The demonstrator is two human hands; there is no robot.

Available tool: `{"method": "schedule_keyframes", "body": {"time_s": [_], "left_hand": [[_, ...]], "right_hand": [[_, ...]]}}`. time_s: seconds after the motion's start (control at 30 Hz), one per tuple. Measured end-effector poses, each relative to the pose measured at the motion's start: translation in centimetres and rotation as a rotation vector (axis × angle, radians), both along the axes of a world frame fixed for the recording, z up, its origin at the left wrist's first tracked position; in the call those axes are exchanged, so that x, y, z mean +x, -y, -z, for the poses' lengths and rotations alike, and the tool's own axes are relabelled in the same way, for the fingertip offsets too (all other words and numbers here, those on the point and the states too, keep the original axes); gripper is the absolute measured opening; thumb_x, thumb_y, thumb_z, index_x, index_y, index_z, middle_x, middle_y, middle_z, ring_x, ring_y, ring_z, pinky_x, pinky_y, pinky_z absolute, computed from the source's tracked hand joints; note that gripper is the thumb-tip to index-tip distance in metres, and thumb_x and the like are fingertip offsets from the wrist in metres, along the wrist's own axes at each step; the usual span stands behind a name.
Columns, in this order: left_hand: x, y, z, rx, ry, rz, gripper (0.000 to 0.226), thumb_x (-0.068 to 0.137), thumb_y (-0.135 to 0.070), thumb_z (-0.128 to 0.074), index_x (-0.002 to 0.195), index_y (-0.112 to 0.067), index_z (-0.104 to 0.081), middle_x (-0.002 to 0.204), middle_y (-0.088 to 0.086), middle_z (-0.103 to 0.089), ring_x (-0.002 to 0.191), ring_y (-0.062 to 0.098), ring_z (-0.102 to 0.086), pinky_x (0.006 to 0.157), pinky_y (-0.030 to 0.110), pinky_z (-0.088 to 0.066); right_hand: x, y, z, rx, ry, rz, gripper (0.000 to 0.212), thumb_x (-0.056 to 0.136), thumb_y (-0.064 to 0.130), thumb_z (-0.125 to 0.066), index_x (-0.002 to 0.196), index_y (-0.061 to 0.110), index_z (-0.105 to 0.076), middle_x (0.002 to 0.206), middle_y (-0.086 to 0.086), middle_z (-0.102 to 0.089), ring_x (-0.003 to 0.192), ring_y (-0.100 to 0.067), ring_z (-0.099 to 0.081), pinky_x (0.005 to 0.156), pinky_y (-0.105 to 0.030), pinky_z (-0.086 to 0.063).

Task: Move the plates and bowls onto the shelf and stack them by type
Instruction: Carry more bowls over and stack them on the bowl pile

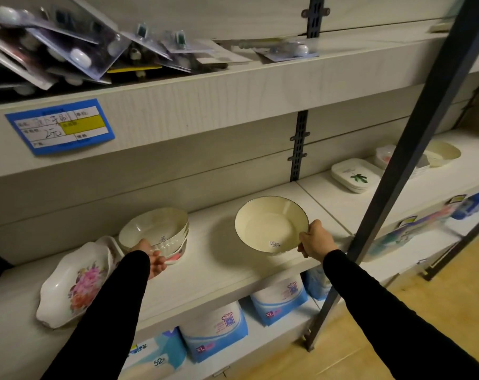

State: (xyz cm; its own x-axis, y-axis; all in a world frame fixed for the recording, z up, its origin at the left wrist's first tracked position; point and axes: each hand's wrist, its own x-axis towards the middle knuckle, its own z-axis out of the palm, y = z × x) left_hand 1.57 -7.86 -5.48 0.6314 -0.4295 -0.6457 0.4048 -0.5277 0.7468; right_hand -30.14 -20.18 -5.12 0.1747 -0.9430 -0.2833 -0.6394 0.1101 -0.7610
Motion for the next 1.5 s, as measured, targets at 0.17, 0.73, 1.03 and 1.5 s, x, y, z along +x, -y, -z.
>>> {"method": "schedule_keyframes", "body": {"time_s": [0.17,0.73,1.03,1.5], "left_hand": [[-0.6,0.0,-1.1,0.012,-0.013,0.066,0.029,0.087,-0.021,-0.018,0.063,-0.009,-0.030,0.022,0.004,-0.035,0.038,0.020,-0.035,0.032,0.003,-0.028],[-2.0,-0.6,-3.4,-0.022,0.038,0.063,0.036,0.090,-0.018,-0.022,0.056,-0.010,-0.030,0.018,0.001,-0.028,0.012,0.014,-0.031,0.034,0.001,-0.029],[-4.6,-0.2,-5.4,-0.100,0.071,0.199,0.029,0.086,-0.017,-0.022,0.058,-0.014,-0.026,0.020,-0.003,-0.022,0.013,0.011,-0.022,0.031,0.001,-0.022],[-17.4,0.9,-6.7,-0.069,0.121,0.699,0.037,0.092,-0.012,-0.025,0.056,-0.009,-0.033,0.020,0.004,-0.028,0.015,0.014,-0.024,0.030,0.005,-0.023]], "right_hand": [[-1.0,0.4,-0.4,-0.010,0.004,-0.025,0.006,0.090,0.003,-0.036,0.093,0.004,-0.032,0.059,-0.004,-0.055,0.046,-0.017,-0.047,0.048,-0.026,-0.039],[-3.1,1.1,-1.3,0.010,0.020,-0.039,0.004,0.093,0.005,-0.036,0.096,0.005,-0.033,0.064,-0.005,-0.056,0.048,-0.016,-0.048,0.046,-0.024,-0.039],[-4.8,0.6,-1.6,0.001,0.073,-0.007,0.003,0.092,0.005,-0.037,0.095,0.006,-0.036,0.064,-0.007,-0.056,0.050,-0.017,-0.048,0.050,-0.027,-0.043],[-17.9,-2.8,-3.1,0.058,0.079,0.117,0.018,0.096,0.012,-0.042,0.110,0.002,-0.040,0.067,-0.009,-0.057,0.050,-0.016,-0.047,0.046,-0.024,-0.041]]}}
